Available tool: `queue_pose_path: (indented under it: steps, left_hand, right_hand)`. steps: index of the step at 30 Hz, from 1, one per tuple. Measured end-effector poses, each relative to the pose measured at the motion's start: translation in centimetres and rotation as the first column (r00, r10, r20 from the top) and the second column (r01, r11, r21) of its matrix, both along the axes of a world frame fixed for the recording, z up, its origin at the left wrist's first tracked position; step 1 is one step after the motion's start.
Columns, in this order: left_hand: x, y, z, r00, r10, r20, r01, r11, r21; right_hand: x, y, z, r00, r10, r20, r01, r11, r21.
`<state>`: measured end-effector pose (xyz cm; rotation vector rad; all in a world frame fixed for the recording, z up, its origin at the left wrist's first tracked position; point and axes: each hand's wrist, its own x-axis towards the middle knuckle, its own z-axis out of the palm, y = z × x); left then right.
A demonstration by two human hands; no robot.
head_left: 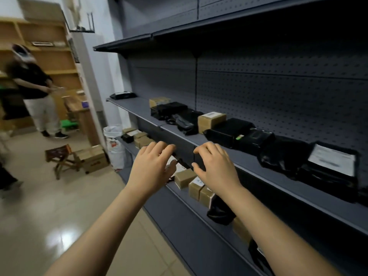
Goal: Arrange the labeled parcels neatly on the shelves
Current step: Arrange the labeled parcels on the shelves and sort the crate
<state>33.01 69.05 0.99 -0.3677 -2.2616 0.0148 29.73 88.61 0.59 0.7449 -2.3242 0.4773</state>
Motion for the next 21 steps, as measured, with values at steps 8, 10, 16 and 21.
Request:
queue_pose_path:
  steps: [8, 10, 16, 21]
  left_hand:
    - [-9.7, -8.3, 1.3, 0.983, 0.176, -0.053, -0.176, 0.984, 0.004]
    - [-11.9, -10.4, 1.7, 0.972, 0.225, -0.06, -0.226, 0.974, 0.0]
    - [-17.3, -16.3, 2.1, 0.948, 0.313, -0.055, -0.313, 0.95, -0.006]
    - [-21.7, -21.5, 1.4, 0.947, 0.318, -0.053, -0.319, 0.948, -0.004]
  right_hand:
    - [-14.2, -10.6, 1.6, 0.982, 0.186, -0.04, -0.187, 0.982, -0.024]
    - [-17.4, -13.0, 2.0, 0.974, 0.222, -0.036, -0.222, 0.975, -0.017]
    - [-24.6, -19.5, 1.9, 0.958, 0.287, -0.016, -0.287, 0.957, -0.032]
    - [-29.2, -24.6, 1.2, 0.951, 0.308, 0.003, -0.308, 0.951, -0.041]
